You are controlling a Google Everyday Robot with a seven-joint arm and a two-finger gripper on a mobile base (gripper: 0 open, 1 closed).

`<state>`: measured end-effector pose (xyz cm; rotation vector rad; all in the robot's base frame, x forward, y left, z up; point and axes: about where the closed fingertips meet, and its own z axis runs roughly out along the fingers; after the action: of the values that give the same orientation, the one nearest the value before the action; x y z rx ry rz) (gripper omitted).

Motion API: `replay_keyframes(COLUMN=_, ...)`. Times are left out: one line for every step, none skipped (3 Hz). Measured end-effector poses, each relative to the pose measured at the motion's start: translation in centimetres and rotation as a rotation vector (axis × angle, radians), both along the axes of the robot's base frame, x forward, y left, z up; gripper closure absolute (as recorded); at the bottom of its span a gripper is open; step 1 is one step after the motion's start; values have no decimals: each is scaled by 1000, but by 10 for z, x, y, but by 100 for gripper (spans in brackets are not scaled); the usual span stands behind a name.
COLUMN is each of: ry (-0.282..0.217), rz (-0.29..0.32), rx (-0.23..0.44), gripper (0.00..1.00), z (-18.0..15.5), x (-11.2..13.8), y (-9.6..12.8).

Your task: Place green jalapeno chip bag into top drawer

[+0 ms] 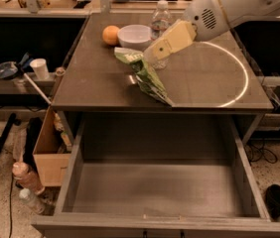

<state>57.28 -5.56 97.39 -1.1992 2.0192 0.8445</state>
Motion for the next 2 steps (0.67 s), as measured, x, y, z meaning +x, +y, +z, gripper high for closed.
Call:
replay_keyframes(ry=15, rz=-1, rx=-10, gripper=0, z=-19, x=6, y=9)
replay_keyframes(ry=9, rz=0, rx=-29, gripper=0, z=-36, x=13, y=17)
